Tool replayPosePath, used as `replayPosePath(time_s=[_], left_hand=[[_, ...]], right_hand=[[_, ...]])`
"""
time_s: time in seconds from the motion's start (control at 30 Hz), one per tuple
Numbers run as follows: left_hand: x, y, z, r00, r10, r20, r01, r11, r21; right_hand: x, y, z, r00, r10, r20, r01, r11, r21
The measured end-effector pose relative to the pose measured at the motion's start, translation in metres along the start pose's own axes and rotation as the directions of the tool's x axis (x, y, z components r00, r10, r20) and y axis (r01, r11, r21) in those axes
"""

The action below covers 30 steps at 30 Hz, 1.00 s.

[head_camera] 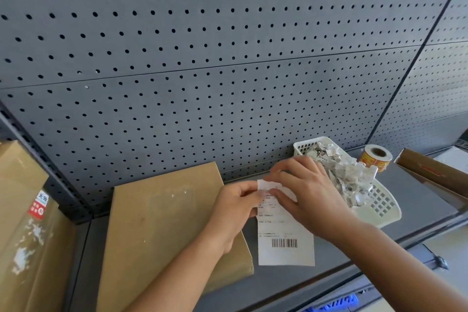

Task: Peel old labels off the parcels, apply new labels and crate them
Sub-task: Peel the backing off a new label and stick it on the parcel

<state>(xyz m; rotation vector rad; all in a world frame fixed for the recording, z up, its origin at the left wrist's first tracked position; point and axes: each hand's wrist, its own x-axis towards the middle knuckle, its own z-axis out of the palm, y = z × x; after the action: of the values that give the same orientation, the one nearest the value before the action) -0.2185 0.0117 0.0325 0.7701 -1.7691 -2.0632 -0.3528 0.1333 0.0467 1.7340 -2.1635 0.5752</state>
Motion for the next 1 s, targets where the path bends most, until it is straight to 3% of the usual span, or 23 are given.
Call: replayPosePath(time_s=[0.13,0.33,0.47,0.7,1.0], left_hand=[[-0.001,0.000,-0.003,0.999,0.026,0.030,-0.028,0.999,0.044],[0.004,-0.002,-0.011,0.996,-0.089,0.017,0.090,0.974,-0.210],[0.010,-0.004,-0.012,0.985,-0.171,-0.001,0.164,0.947,-0.276],[0.017,-0.003,-0.012,0.951,-0.302,0.059,0.294,0.834,-0.467],[0.019,0.002,-0.011,0.902,-0.417,0.117,0.422,0.788,-0.447]], right_hand=[[0.006,0.001,0.007,0.999,0.032,0.033,-0.034,0.997,0.066],[0.010,0.000,0.011,0.996,0.075,0.041,-0.081,0.983,0.165],[0.010,-0.001,0.011,0.996,0.075,0.041,-0.082,0.980,0.182],[0.008,-0.002,0.010,0.998,0.060,0.012,-0.061,0.977,0.205],[0.004,-0.003,0.007,0.999,0.001,-0.040,0.008,0.976,0.216]])
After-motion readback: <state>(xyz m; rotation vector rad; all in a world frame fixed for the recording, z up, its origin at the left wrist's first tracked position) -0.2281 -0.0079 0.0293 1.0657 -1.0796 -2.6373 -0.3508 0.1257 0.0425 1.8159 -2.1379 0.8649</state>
